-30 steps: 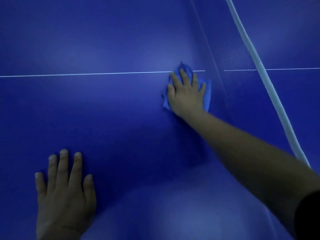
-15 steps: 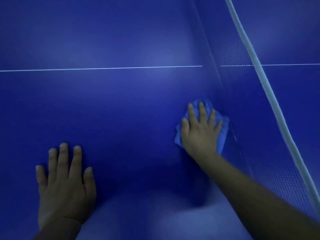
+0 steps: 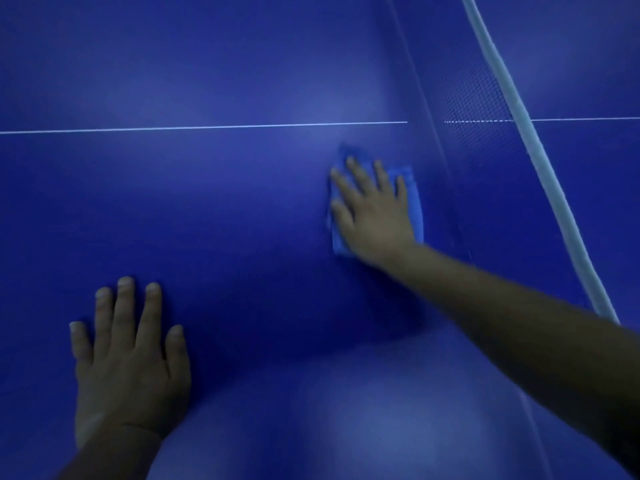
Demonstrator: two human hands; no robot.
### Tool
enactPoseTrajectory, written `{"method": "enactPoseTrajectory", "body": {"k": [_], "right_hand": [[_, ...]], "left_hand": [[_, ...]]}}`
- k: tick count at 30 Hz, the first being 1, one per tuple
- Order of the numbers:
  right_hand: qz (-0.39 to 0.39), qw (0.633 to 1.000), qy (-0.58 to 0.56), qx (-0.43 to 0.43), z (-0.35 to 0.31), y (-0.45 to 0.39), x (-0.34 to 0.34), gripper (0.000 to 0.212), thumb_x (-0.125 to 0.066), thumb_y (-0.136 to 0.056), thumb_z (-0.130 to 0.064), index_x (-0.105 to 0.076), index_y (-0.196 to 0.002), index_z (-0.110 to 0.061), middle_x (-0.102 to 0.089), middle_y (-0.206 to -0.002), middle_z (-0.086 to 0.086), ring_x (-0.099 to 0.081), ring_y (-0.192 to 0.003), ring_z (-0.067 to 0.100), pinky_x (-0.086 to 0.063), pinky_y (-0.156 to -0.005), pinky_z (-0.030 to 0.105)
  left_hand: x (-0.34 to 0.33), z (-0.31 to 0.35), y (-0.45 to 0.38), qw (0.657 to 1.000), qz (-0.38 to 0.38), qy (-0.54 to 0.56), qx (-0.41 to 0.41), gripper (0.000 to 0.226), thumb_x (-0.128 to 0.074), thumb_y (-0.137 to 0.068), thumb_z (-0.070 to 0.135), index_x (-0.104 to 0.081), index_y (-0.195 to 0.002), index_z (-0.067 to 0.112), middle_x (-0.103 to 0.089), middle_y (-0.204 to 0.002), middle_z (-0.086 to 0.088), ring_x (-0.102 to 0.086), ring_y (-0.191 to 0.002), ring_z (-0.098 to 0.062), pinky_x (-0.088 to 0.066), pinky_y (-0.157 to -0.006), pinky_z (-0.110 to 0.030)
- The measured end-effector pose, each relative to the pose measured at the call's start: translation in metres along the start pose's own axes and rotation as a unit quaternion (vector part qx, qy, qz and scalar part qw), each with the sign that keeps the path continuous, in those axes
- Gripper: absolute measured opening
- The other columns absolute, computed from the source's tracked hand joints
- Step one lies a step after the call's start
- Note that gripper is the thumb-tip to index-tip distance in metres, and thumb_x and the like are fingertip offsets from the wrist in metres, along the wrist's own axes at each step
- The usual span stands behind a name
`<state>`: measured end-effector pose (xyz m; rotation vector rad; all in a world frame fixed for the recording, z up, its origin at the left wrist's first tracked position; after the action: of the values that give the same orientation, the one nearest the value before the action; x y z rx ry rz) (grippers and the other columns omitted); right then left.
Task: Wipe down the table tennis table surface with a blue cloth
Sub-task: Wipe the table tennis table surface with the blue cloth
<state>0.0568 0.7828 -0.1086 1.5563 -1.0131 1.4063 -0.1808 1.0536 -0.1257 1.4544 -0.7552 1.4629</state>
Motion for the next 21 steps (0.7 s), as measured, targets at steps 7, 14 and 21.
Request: {"method": "enactPoseTrajectory", "body": {"k": [7,14,21], "right_hand": [[0.007,0.938,-0.197,-0.284,0.163,-0.114,0.014,0.058,-0.032,-0.103,-0.039,-0.025,-0.158,-0.022,-0.026,-0.163,0.008,-0.025,-0.148,0.031,-0.019,-0.119,0.042],[-0.001,0.990,0.000,-0.142,0.056,0.138,0.003,0.060,-0.030,-0.099,-0.047,-0.030,-0.156,-0.028,-0.024,-0.165,0.005,-0.023,-0.149,0.041,-0.020,-0.113,0.068],[-0.004,0.999,0.024,-0.031,0.052,0.092,-0.003,0.063,-0.024,-0.097,-0.052,-0.029,-0.156,-0.029,-0.026,-0.164,0.001,-0.024,-0.149,0.041,-0.022,-0.112,0.071]], "left_hand": [[0.003,0.001,0.002,1.000,0.022,0.011,-0.007,0.067,-0.020,-0.099,0.047,-0.029,-0.156,0.012,-0.017,-0.166,-0.010,-0.005,-0.155,-0.028,0.014,-0.120,-0.037],[0.000,0.001,0.003,1.000,-0.001,0.014,-0.004,0.070,-0.013,-0.099,0.051,-0.023,-0.158,0.014,-0.009,-0.168,-0.008,0.004,-0.155,-0.023,0.016,-0.120,-0.039],[0.002,0.001,0.004,0.999,-0.002,0.032,0.002,0.074,-0.006,-0.096,0.054,-0.016,-0.160,0.018,-0.002,-0.169,-0.003,0.011,-0.155,-0.018,0.011,-0.124,-0.044]]}}
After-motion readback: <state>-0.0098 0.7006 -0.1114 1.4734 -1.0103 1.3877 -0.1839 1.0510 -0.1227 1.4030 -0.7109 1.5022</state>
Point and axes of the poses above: each hand's wrist, its own y-axis away from the middle knuckle, its own x-axis out of the back of the hand, z = x × y, the point moved 9 cm from there along -y, towards the middle knuckle
